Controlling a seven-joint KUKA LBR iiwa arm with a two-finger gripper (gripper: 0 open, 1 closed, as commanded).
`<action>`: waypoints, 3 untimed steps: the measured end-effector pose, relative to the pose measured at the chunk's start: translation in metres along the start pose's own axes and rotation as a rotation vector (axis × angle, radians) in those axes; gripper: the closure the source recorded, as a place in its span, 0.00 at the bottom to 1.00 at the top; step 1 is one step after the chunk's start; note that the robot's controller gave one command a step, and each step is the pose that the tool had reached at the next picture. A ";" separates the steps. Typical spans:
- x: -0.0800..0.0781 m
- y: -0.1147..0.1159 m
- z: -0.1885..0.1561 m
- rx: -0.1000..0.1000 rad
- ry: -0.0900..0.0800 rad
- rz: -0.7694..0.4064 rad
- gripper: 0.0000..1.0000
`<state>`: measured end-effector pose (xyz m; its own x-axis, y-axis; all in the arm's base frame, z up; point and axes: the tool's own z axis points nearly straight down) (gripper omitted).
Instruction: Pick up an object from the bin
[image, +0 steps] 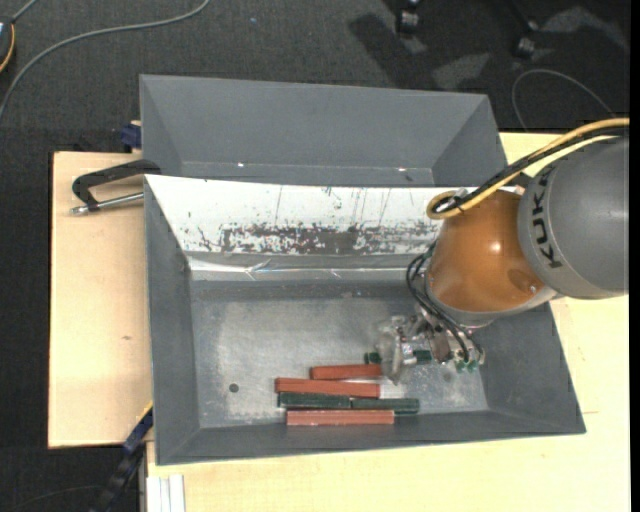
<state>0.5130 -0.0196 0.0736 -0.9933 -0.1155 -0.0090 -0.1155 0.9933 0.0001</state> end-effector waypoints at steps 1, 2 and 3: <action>0.006 0.073 -0.047 -0.004 0.000 0.080 1.00; 0.007 0.068 -0.045 0.000 0.004 0.085 0.00; 0.019 0.036 0.005 0.000 0.011 0.092 0.00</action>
Offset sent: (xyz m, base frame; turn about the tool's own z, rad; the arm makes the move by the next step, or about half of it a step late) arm -0.0161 0.0662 0.0442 0.0862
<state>0.4905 0.0143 0.0685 -0.9997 -0.0239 0.0022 -0.0239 0.9997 0.0002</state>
